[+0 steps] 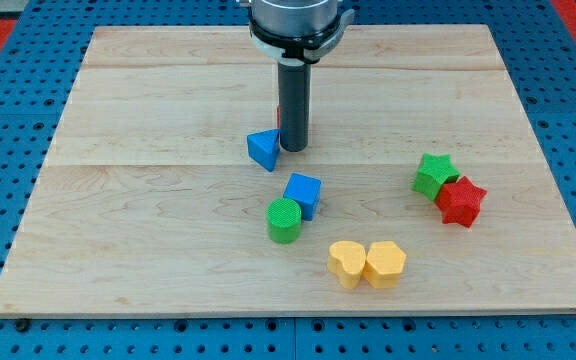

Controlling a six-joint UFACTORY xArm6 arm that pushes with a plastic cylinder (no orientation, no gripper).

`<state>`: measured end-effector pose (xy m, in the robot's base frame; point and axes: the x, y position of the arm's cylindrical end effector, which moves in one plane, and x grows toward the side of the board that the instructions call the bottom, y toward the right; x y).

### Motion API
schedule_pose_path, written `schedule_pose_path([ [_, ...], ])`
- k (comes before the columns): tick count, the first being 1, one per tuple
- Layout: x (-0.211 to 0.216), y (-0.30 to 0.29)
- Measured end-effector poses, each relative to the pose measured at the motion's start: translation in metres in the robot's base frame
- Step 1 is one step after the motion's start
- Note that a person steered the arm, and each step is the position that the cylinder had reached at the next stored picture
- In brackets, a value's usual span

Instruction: Place the blue cube left side of the blue triangle

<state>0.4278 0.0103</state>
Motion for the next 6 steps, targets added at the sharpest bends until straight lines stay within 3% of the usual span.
schedule_pose_path([
  [1,0.048,0.058],
  [2,0.082,0.063],
  [4,0.048,-0.056],
  [5,0.021,-0.090],
  [6,0.047,-0.075],
])
